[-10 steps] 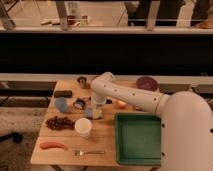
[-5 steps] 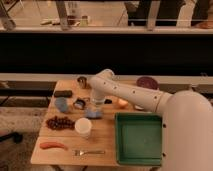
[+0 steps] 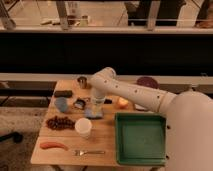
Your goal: Place sponge in red bowl
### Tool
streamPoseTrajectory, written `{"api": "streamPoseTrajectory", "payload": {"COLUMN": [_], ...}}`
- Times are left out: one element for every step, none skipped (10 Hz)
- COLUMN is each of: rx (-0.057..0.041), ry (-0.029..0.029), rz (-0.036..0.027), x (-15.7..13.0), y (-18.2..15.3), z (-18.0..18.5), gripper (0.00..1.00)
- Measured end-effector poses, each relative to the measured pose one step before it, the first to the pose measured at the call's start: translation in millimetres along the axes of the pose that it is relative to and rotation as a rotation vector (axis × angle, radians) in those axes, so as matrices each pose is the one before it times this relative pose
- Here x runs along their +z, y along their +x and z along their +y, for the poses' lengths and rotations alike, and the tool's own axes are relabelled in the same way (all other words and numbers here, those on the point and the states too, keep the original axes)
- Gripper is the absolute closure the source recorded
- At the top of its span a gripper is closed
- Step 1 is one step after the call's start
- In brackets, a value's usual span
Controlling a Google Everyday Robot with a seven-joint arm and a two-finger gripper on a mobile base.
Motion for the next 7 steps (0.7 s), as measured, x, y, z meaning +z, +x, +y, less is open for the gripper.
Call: {"api": "streamPoseTrajectory", "payload": {"rx": [-0.01620, -0.02043, -0.03116, -0.03227, -0.02781, -0.01296, -0.01015], "ry": [0.01434, 0.00980, 0.00918, 0.00533, 0.00804, 0.00167, -0.00197], "rz": [-0.01377, -0.01173, -0.01753, -0.01678, -0.01694, -0.00754, -0.00543], "x": [3.68, 0.36, -3.66, -7.72, -12.02, -9.53, -6.57], "y": [-3.02, -4.26, -10.82, -14.01, -13.73, -7.80, -5.72], "z": [2.51, 2.34, 1.56, 0.62, -1.04, -0.77, -0.76], "gripper": [0.20, 0.20, 0.20, 0.20, 0.20, 0.20, 0.20]}}
